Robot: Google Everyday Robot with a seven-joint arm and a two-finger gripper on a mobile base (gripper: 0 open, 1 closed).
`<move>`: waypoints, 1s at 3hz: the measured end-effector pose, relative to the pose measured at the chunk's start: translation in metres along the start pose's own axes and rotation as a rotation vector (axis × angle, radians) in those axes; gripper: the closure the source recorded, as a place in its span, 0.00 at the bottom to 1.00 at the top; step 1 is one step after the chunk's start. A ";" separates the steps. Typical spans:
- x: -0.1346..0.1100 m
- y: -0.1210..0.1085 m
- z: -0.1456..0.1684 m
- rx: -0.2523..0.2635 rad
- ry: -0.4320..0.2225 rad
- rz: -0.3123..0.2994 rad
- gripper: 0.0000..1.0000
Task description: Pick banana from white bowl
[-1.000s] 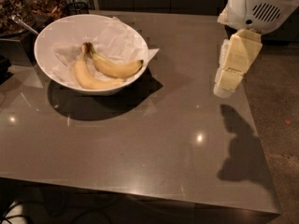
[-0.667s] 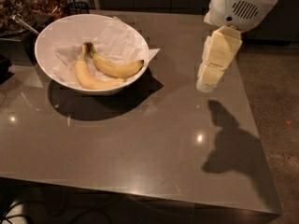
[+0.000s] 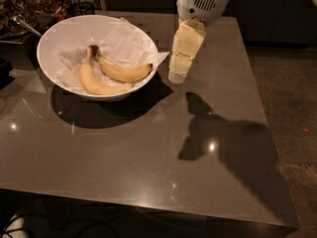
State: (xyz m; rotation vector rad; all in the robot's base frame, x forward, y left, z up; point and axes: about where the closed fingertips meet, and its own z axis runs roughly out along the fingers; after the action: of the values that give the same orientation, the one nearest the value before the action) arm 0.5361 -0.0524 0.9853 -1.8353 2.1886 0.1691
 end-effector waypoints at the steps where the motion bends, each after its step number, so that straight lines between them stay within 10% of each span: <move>1: -0.009 -0.006 0.001 0.023 -0.024 -0.005 0.00; 3: -0.056 -0.031 0.018 -0.014 -0.092 -0.018 0.00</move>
Offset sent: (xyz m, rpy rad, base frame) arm 0.0277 0.0446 0.0028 0.1133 0.0104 0.0305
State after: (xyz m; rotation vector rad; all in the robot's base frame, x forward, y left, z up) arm 0.5771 -0.0006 0.9867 -1.8163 2.1133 0.2611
